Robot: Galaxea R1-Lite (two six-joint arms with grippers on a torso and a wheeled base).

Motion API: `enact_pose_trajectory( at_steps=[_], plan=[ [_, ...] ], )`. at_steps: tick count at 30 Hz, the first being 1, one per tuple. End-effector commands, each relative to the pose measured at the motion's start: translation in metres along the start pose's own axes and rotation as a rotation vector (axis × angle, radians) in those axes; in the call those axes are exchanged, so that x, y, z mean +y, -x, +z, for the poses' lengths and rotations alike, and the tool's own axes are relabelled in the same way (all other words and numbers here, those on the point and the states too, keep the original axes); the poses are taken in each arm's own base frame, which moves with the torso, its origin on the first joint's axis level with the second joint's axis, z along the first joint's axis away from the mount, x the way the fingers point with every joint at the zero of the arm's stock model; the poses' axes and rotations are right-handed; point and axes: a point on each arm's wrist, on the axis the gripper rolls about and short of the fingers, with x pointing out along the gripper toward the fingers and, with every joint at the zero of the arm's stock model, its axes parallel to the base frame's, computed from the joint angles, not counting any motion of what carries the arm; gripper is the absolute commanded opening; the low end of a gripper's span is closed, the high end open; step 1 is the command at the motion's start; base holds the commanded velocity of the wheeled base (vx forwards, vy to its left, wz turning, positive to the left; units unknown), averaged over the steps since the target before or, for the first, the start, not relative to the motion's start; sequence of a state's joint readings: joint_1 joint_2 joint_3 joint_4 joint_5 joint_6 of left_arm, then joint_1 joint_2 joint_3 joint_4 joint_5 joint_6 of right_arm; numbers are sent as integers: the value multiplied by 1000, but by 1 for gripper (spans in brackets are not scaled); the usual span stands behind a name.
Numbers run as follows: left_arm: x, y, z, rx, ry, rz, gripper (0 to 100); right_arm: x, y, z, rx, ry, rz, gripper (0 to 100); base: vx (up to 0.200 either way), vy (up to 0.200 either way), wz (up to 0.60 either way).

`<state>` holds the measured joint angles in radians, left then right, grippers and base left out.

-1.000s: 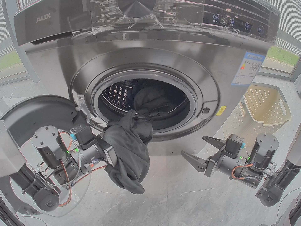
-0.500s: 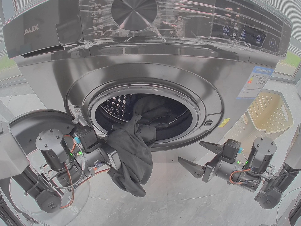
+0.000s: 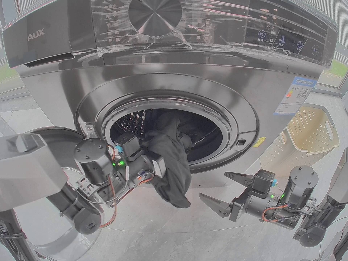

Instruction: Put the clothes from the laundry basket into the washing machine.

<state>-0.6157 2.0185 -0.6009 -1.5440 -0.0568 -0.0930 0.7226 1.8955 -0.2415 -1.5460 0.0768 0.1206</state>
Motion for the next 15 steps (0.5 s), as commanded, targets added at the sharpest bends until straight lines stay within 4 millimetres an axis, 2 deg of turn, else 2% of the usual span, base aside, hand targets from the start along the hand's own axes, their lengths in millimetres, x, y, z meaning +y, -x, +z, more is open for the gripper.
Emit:
enact_pose_trajectory(
  at_steps=[1, 4, 8, 13, 14, 15],
  plan=[
    [3, -42, -34, 6, 3, 27, 0, 5, 2, -3, 16, 1, 18, 100, 0, 0, 0],
    [9, -61, -36, -30, 1, 43, 0, 5, 2, -3, 16, 1, 18, 100, 0, 0, 0],
    [33, -92, -41, -80, -9, 123, 0, 5, 2, -4, 20, -1, 17, 100, 0, 0, 0],
    [45, -107, -47, -71, -12, 144, 0, 5, 2, -5, 23, -3, 17, 100, 0, 0, 0],
    [48, -118, -48, -81, -11, 148, 0, 5, 2, -5, 26, -3, 17, 100, 0, 0, 0],
    [49, -121, -48, -81, -11, 149, 0, 5, 2, -6, 26, -3, 18, 100, 0, 0, 0]
  ],
)
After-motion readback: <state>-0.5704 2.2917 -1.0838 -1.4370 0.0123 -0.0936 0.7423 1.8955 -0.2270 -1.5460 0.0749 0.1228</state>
